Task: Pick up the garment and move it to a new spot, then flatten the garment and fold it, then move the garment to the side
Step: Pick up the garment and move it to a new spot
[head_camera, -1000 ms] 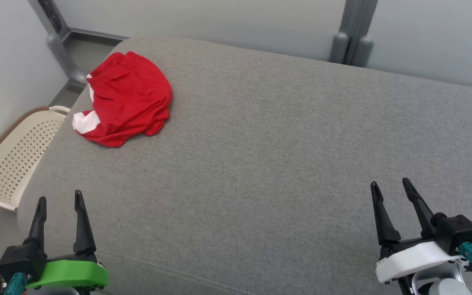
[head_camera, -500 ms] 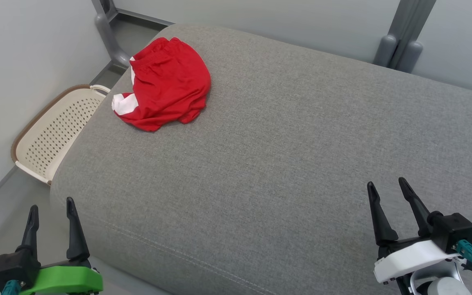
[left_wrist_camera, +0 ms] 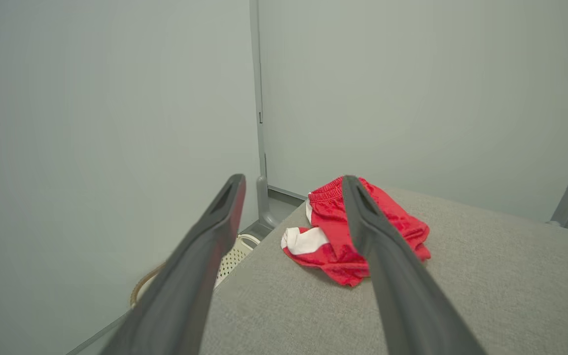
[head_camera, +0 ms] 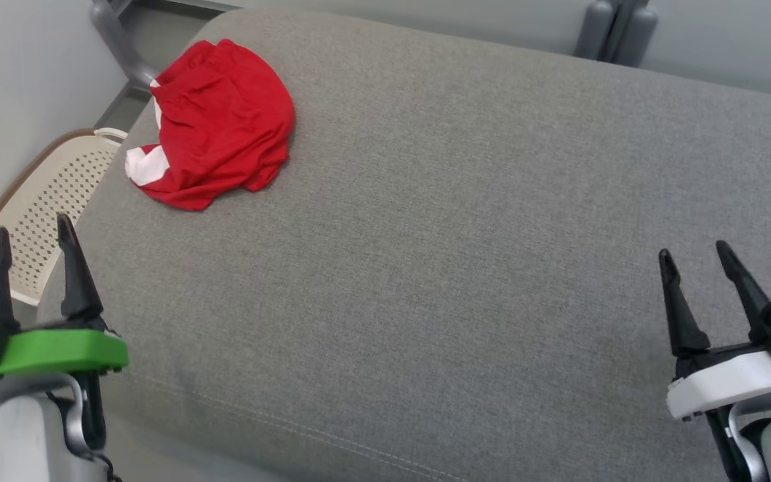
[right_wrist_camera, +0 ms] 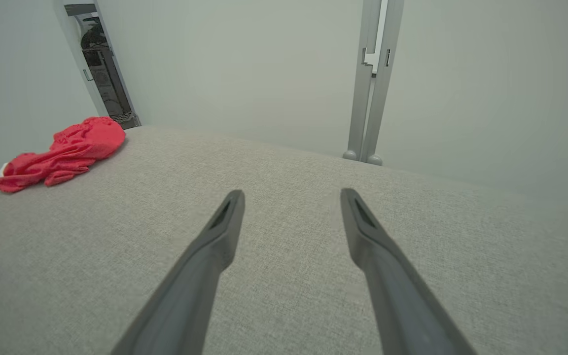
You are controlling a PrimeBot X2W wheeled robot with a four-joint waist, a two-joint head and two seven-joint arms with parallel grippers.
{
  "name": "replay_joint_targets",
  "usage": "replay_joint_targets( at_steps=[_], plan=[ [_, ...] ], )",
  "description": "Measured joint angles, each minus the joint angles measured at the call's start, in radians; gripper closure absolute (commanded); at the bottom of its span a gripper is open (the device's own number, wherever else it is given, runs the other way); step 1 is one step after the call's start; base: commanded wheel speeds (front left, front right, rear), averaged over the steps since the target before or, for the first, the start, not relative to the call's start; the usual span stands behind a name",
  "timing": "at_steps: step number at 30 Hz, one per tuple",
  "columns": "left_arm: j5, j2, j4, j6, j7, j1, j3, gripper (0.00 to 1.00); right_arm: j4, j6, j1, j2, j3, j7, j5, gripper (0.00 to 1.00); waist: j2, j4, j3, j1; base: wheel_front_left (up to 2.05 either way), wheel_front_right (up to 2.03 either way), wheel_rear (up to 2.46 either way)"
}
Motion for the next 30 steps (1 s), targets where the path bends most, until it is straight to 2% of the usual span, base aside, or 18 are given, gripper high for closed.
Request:
replay_joint_targets(
  at_steps=[8,16,24,30],
  plan=[
    [-0.027,0.085,0.095,-0.018,0.0,-0.298,0.041,0.0,-0.17,0.0,-0.03,-0.067,-0.104,0.072,-0.021,0.0,0.0,-0.069,0.133,0.0,0.0,0.0,0.0],
    [-0.035,0.158,0.222,-0.031,0.0,-0.541,0.064,0.0,-0.323,0.0,-0.023,-0.07,-0.2,0.111,-0.029,0.0,0.0,-0.143,0.282,0.0,0.0,0.0,0.0],
    [-0.049,0.206,0.431,-0.04,0.0,-0.696,0.049,0.0,-0.415,0.0,-0.021,-0.057,-0.245,0.139,-0.035,0.0,0.0,-0.217,0.412,0.0001,0.0,0.0,0.0],
    [-0.072,0.223,0.63,-0.041,0.061,-0.776,0.021,0.0,-0.435,0.0,-0.02,-0.057,-0.253,0.146,-0.035,0.0,0.0,-0.262,0.479,0.0001,0.0,0.0,0.0]
  ],
)
